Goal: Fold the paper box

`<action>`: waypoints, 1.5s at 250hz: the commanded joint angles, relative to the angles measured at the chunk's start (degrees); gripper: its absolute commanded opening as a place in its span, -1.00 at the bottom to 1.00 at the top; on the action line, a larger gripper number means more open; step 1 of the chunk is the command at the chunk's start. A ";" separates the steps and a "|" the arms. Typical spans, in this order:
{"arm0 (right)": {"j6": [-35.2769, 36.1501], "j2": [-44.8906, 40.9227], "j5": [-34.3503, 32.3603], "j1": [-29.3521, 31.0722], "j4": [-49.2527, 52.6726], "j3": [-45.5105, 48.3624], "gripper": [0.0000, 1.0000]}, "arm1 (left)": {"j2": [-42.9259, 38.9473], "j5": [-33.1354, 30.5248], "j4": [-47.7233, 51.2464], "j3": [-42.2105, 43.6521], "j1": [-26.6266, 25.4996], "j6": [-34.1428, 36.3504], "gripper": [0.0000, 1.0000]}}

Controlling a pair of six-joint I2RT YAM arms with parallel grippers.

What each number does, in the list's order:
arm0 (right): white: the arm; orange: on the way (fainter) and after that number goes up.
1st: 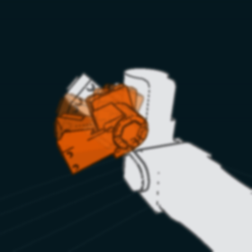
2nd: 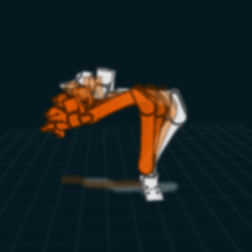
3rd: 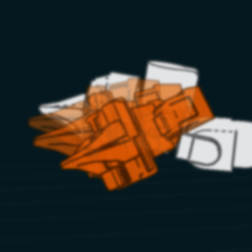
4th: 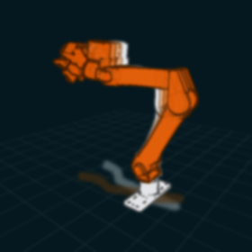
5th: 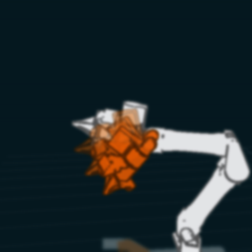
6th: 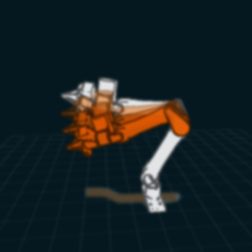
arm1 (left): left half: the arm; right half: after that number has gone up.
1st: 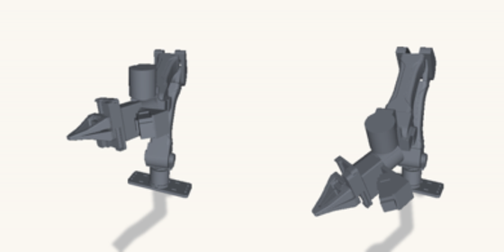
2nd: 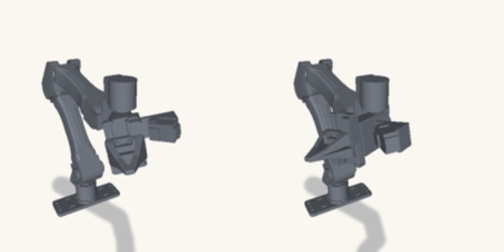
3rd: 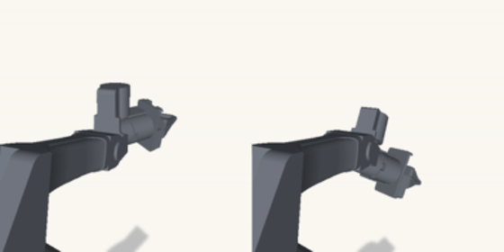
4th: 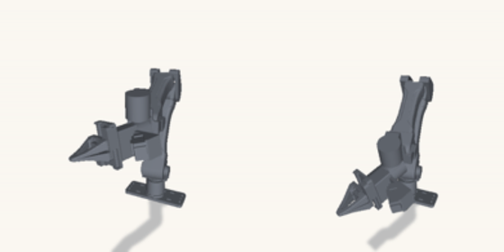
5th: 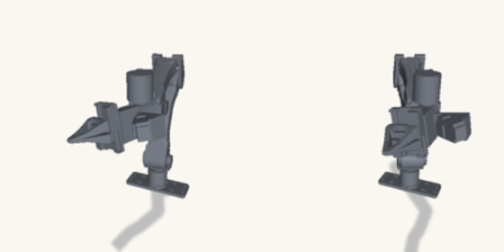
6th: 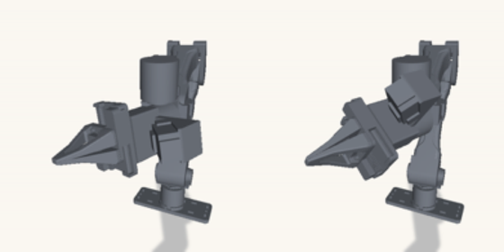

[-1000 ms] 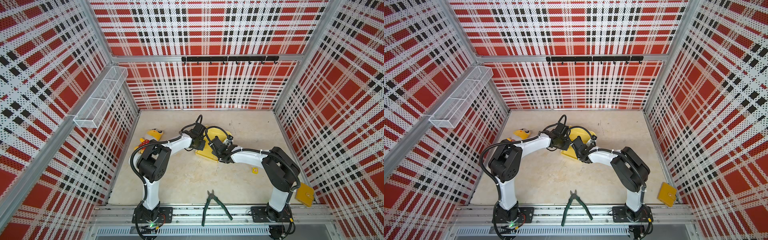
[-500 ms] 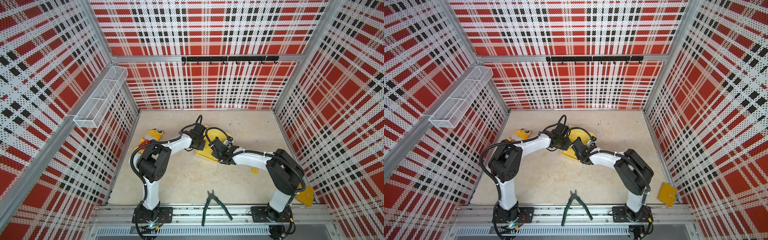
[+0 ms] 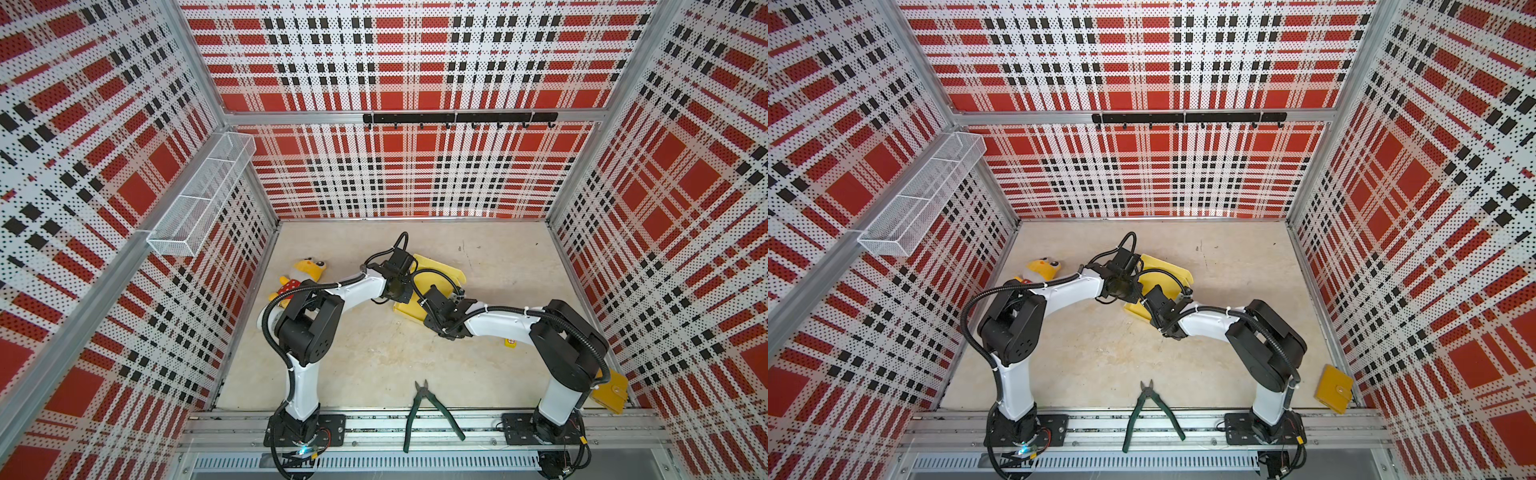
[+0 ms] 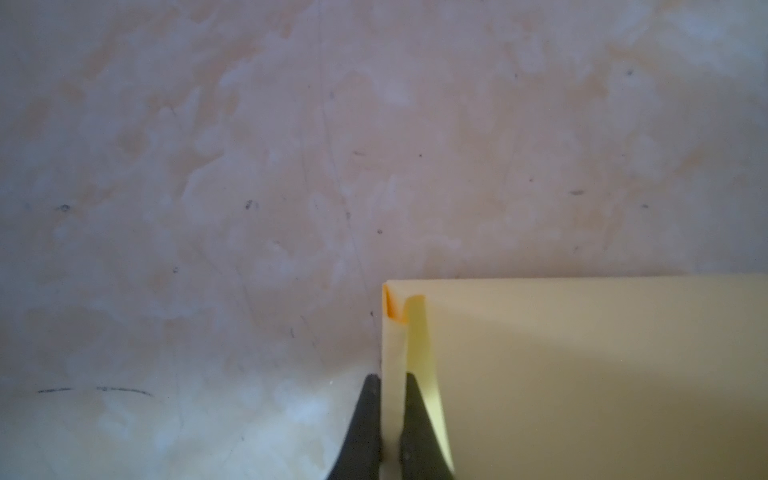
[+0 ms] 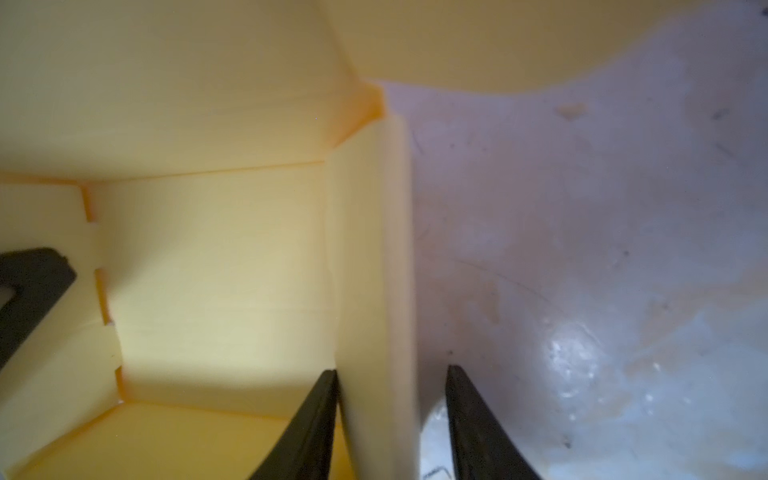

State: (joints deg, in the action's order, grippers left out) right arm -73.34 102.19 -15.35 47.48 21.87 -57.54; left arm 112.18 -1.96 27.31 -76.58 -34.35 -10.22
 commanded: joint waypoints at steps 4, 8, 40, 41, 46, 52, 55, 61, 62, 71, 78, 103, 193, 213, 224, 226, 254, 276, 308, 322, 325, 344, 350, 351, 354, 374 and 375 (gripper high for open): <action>-0.28 3.70 3.40 -0.53 1.51 -0.20 -0.49 | 0.31 -0.20 0.56 0.73 -0.59 -0.24 -0.72; -0.31 3.80 3.31 -0.49 1.47 -0.13 -0.54 | 0.22 -0.24 0.55 0.79 -0.56 -0.17 -0.70; 0.14 2.85 1.38 -0.51 3.09 -0.32 -0.77 | -0.55 -0.36 0.50 1.24 -0.60 0.09 -0.53; 0.18 2.80 1.25 -0.49 3.18 -0.35 -0.77 | -0.55 -0.35 0.48 1.29 -0.60 0.05 -0.53; 0.30 2.68 0.86 -0.48 3.62 -0.46 -0.79 | -0.80 -0.35 0.38 1.42 -0.62 0.07 -0.50; 0.59 2.62 0.55 -0.70 4.02 -0.70 -0.80 | -0.98 -0.30 0.34 1.58 -0.63 0.00 -0.46; 0.70 2.65 0.44 -0.61 4.20 -0.76 -0.82 | -1.07 -0.30 0.35 1.63 -0.59 0.02 -0.45; 0.79 2.66 0.21 -0.51 4.46 -0.83 -0.85 | -1.28 -0.23 0.22 1.82 -0.63 0.11 -0.42; 0.81 2.62 0.18 -0.53 4.52 -0.87 -0.85 | -1.32 -0.23 0.21 1.84 -0.63 0.11 -0.41; 0.98 2.70 -0.04 -0.55 4.74 -1.08 -0.90 | -1.52 -0.22 0.09 2.04 -0.63 0.39 -0.37; 1.07 2.77 -0.03 -0.55 4.84 -1.16 -0.92 | -1.70 -0.27 0.03 2.20 -0.61 0.60 -0.34; 1.53 3.28 0.13 -0.55 5.45 -1.96 -0.94 | -2.23 -1.63 -0.06 2.31 -0.50 2.25 -0.32; 2.50 4.40 0.30 -0.56 6.68 -4.23 -0.95 | -2.68 -6.05 0.60 2.60 -0.41 7.05 -1.00; 3.09 4.95 0.32 -0.56 7.05 -5.38 -0.95 | -2.33 -6.24 0.29 3.08 -0.61 6.92 -1.00; 3.26 5.37 0.37 -0.55 7.18 -5.95 -0.95 | -2.03 -6.31 0.29 3.08 -0.89 6.90 -1.00; 3.24 5.40 0.40 -0.55 7.19 -6.02 -0.95 | -1.98 -6.31 0.29 3.09 -0.94 6.91 -1.00; 3.70 5.92 0.11 -0.55 7.82 -7.09 -0.95 | -1.59 -6.08 0.73 2.81 -1.93 6.44 -0.86; 3.91 6.00 -0.17 -0.89 8.17 -7.28 -0.95 | -2.36 -5.76 0.53 3.85 -2.36 6.19 -0.58; 4.23 5.69 -0.35 -1.23 8.38 -7.05 -0.95 | -3.28 -6.86 -0.67 6.03 -2.22 6.70 -0.50; 4.40 5.56 -0.26 -1.34 8.03 -6.75 -0.95 | -3.37 -7.26 -0.64 6.42 -2.08 6.93 -0.70; 4.45 5.56 -0.23 -1.34 7.97 -6.68 -0.95 | -3.38 -7.22 -0.55 6.47 -2.11 6.88 -0.76; 4.73 5.65 -0.23 -1.63 7.84 -6.59 -0.95 | -3.38 -7.28 -0.79 6.92 -2.17 6.84 -1.00; 4.79 5.65 -0.22 -1.63 7.69 -6.62 -0.95 | -3.31 -7.21 -0.85 7.01 -2.29 6.75 -1.00; 4.79 5.65 -0.21 -1.62 7.63 -6.58 -0.95 | -3.30 -7.24 -0.81 7.03 -2.25 6.68 -1.00; 4.91 5.65 -0.18 -1.69 7.52 -6.61 -0.94 | -3.26 -7.17 -0.85 7.05 -2.27 6.67 -1.00; 5.84 5.95 -0.17 -1.80 7.50 -7.42 -0.85 | -2.77 -6.85 -0.94 6.93 -2.99 6.34 -1.00; 5.84 5.98 -0.14 -1.79 7.54 -7.50 -0.84 | -2.77 -6.84 -0.94 6.95 -3.04 6.30 -1.00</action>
State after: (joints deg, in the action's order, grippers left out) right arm -69.97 106.24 -14.72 46.39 28.86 -64.16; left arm 109.34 -7.97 22.90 -71.29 -35.46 -5.85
